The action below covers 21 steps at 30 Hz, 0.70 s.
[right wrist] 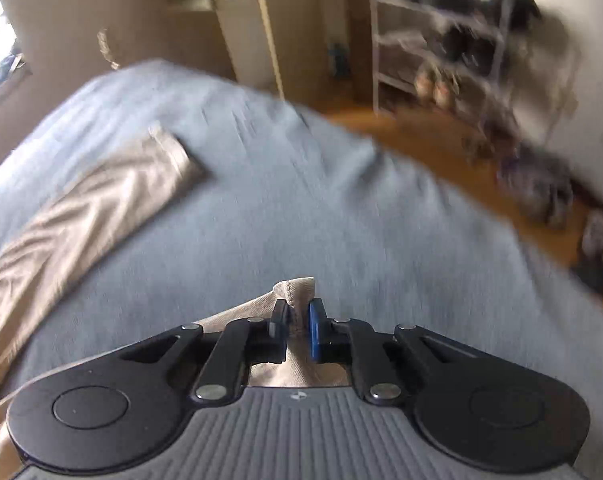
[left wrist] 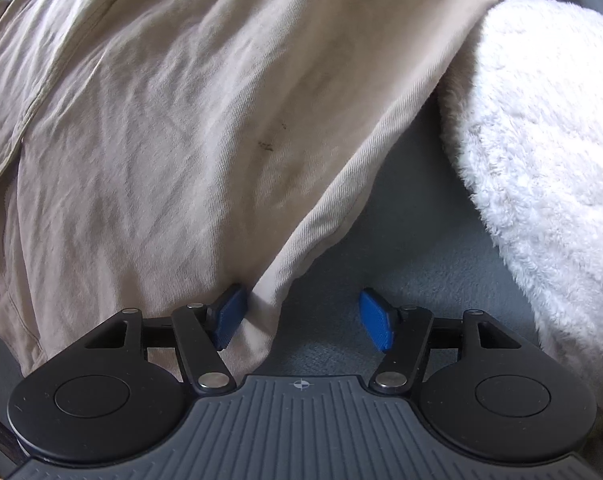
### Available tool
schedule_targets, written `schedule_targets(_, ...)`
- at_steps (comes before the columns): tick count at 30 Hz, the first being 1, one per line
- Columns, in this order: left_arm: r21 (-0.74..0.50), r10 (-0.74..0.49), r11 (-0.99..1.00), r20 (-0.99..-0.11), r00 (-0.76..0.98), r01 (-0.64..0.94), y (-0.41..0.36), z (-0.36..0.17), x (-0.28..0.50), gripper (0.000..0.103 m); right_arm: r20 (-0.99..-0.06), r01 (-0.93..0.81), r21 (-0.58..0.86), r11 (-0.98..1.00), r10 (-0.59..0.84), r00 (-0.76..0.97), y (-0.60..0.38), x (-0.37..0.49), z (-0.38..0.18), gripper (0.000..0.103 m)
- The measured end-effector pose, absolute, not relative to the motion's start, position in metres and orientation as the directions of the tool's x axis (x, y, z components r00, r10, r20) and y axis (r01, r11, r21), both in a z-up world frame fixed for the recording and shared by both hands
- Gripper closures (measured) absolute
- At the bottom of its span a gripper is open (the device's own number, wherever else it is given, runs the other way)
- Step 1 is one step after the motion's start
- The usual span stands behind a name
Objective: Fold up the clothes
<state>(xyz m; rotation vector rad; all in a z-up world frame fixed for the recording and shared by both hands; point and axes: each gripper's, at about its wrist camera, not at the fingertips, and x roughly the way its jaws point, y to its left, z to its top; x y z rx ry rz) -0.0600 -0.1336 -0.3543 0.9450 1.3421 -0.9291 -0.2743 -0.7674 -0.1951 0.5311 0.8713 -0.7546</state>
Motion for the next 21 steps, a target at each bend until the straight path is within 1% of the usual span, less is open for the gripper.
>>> schedule_targets(4, 0.021, 0.01, 0.361, -1.0, 0.019, 0.932, -0.136, -0.356, -0.057, 0.04, -0.834, 0.719, 0.02, 0.694, -0.386, 0.396, -0.776, -0.235, -0.198, 0.092)
schedule_targets(6, 0.024, 0.016, 0.36, -1.0, 0.02, 0.933, -0.137, -0.358, -0.055, 0.04, -0.84, 0.714, -0.03, 0.699, -0.405, 0.361, -0.779, -0.218, -0.209, 0.088)
schedule_targets(7, 0.025, 0.017, 0.359, -1.0, 0.02, 0.933, -0.137, -0.358, -0.055, 0.04, -0.84, 0.733, -0.067, 0.677, -0.435, 0.325, -0.78, -0.214, -0.216, 0.084)
schedule_targets(8, 0.025, 0.019, 0.359, -1.0, 0.019, 0.933, -0.138, -0.359, -0.054, 0.04, -0.837, 0.753, -0.106, 0.649, -0.467, 0.285, -0.782, -0.21, -0.223, 0.074)
schedule_targets(9, 0.024, 0.02, 0.36, -1.0, 0.018, 0.932, -0.138, -0.359, -0.053, 0.04, -0.833, 0.771, -0.145, 0.62, -0.497, 0.244, -0.783, -0.206, -0.23, 0.067)
schedule_targets(10, 0.022, 0.02, 0.363, -1.0, 0.016, 0.931, -0.138, -0.359, -0.052, 0.04, -0.819, 0.803, -0.146, 0.577, -0.526, 0.229, -0.785, -0.214, -0.228, 0.059)
schedule_targets(12, 0.019, 0.018, 0.37, -1.0, 0.013, 0.929, -0.138, -0.36, -0.049, 0.04, -0.789, 0.865, -0.135, 0.483, -0.58, 0.201, -0.79, -0.232, -0.223, 0.059)
schedule_targets(13, 0.017, 0.017, 0.373, -1.0, 0.012, 0.928, -0.138, -0.361, -0.048, 0.04, -0.78, 0.886, -0.065, 0.458, -0.578, 0.241, -0.792, -0.247, -0.215, 0.059)
schedule_targets(17, 0.01, 0.014, 0.376, -1.0, 0.005, 0.927, -0.139, -0.364, -0.044, 0.037, -0.829, 0.743, -0.056, 0.667, -0.446, 0.338, -0.736, -0.261, -0.228, 0.061)
schedule_targets(21, 0.009, 0.015, 0.378, -1.0, 0.003, 0.926, -0.14, -0.368, -0.041, 0.034, -0.874, 0.542, -0.034, 0.84, -0.288, 0.391, -0.679, -0.273, -0.243, 0.062)
